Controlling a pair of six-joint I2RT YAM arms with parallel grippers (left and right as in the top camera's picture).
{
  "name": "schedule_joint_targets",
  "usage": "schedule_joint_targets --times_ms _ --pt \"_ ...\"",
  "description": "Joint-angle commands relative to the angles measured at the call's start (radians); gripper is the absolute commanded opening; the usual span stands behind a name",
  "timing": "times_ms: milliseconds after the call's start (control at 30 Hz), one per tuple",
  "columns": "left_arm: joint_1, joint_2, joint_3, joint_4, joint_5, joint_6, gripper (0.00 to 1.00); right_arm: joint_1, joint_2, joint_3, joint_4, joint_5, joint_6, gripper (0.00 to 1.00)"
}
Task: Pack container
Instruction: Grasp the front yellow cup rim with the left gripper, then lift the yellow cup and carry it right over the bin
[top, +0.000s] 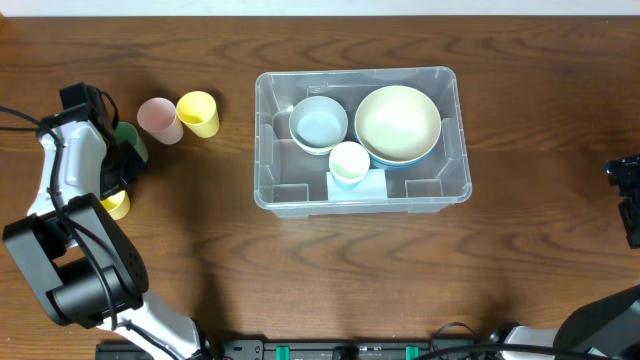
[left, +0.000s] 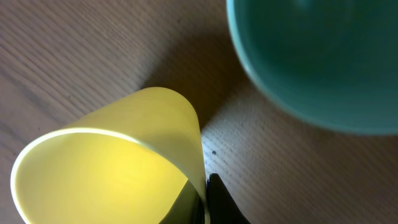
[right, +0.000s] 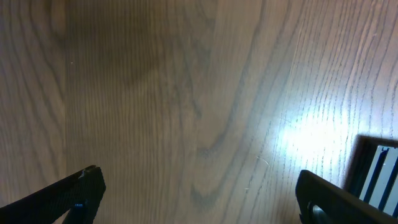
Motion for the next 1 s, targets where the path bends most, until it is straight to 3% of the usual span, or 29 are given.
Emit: schedule_joint_targets --times_ms 0,133,333,633,833,967 --pt "0.005 0.010 -0.004 -0.021 0.024 -0.015 0.06 -0.006 -0.003 0.000 -0.002 0.003 0.018 0.99" --pt "0.005 0.006 0.021 -0.080 0.059 -0.051 0.06 -0.006 -0.003 0.000 -0.002 0.003 0.018 0.99" --pt "0.005 -0.068 0.045 -0.163 0.256 -0.050 0.06 -0.006 -0.003 0.000 -0.002 0.003 0.018 0.99" --pt "-0.068 -0.351 0.045 -0.244 0.761 0.148 0.06 -0.006 -0.003 0.000 -0.002 0.003 0.018 0.99" --pt "-0.248 -0.555 0.064 -0.165 0.764 0.145 0.06 -0.006 -0.003 0.000 -0.002 0.003 0.018 0.99" --pt "-0.420 -0.630 0.121 -0.114 0.632 0.063 0.06 -0.006 -0.003 0.000 -0.002 0.003 0.018 0.99"
